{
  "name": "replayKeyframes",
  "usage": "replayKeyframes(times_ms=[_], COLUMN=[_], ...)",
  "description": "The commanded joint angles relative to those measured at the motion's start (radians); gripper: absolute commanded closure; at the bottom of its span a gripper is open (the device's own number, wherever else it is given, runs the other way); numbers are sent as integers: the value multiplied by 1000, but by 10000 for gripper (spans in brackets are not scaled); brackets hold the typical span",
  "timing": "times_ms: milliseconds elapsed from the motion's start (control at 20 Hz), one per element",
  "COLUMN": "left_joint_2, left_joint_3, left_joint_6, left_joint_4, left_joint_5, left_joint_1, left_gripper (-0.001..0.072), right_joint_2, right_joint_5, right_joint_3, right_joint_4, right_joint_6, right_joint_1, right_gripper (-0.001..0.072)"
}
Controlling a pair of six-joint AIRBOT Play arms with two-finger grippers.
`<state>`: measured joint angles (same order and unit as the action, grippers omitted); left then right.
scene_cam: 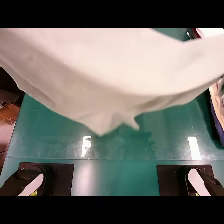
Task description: Fold the shirts.
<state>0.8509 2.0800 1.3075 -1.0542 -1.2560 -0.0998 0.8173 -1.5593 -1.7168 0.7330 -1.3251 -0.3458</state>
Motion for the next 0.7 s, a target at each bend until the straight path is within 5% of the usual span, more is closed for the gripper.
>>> replayKeyframes(times_ms=[0,150,350,600,650], left_joint_2=[50,213,501,751,764], left_joint_3=[-102,-243,-390,-399,-399], left_joint_6=[2,2,1,5,6], left_joint_4=[-89,-110,-81,-83,-84], left_joint_5=[-35,-99,-70,51,79], left_joint_1=[1,1,1,1,1], left_gripper=[681,680,680,653,340], right_joint_2=[2,3,69,268,306], right_joint_5=[-126,-91,140,448,480], right_joint_3=[145,423,763,805,778], right_joint_4=[2,3,68,178,177], right_joint_6=[-105,-111,-101,-61,-61], right_joint_1=[34,135,249,285,274], right_gripper=[694,693,692,691,658])
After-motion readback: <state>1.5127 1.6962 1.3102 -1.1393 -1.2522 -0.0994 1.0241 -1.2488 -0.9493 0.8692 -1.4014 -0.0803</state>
